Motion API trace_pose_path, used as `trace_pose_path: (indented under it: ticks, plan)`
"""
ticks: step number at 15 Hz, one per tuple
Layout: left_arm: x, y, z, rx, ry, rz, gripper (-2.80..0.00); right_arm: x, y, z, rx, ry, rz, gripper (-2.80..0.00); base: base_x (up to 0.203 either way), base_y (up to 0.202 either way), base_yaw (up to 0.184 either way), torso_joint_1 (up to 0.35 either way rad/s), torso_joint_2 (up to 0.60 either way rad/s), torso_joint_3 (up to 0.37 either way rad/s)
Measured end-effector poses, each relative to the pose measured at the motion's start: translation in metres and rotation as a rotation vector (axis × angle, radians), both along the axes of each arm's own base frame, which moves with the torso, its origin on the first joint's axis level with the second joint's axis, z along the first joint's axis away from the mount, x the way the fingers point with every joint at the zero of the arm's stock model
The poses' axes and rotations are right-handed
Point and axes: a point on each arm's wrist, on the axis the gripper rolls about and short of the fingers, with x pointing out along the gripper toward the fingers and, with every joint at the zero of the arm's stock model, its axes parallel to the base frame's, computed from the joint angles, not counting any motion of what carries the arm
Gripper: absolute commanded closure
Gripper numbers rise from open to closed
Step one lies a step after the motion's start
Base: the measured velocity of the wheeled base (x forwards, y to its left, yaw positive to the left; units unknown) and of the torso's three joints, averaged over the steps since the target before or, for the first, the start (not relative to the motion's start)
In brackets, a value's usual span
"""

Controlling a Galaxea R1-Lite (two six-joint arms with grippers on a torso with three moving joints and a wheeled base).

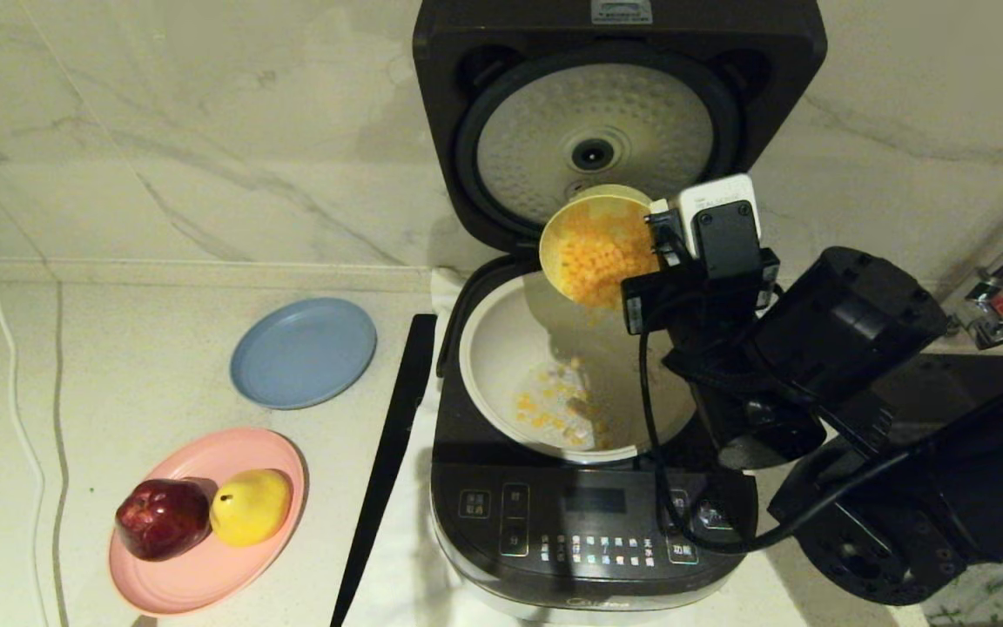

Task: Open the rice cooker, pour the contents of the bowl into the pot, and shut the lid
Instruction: Pour the water from the bowl into the rice cooker

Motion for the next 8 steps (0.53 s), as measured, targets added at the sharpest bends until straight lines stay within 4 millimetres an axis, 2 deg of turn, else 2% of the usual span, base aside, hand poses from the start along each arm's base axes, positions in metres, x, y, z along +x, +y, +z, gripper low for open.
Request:
trace_pose_path:
  ticks: [8]
  plan:
    - [0.000, 0.000, 0.000, 0.000, 0.000, 0.000, 0.00, -0.008, 0.008, -0.031, -0.063, 0.018, 0.026, 0.00, 0.000, 0.000, 0.000, 0.000, 0.00, 0.000]
